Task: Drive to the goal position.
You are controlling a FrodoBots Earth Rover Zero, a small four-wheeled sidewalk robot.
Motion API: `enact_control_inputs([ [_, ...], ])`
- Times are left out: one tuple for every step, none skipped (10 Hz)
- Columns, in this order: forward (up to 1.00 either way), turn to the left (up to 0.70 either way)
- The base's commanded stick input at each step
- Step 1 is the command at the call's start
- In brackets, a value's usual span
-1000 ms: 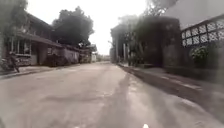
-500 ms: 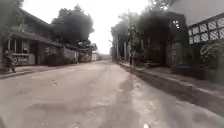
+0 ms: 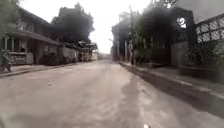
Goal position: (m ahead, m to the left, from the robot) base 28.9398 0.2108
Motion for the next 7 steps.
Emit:
enact_control_inputs([
  [0.70, 0.04],
  [0.70, 0.00],
  [0.70, 0.00],
  [0.70, 0.00],
  [0.70, 0.00],
  [0.70, 0.00],
  [0.70, 0.00],
])
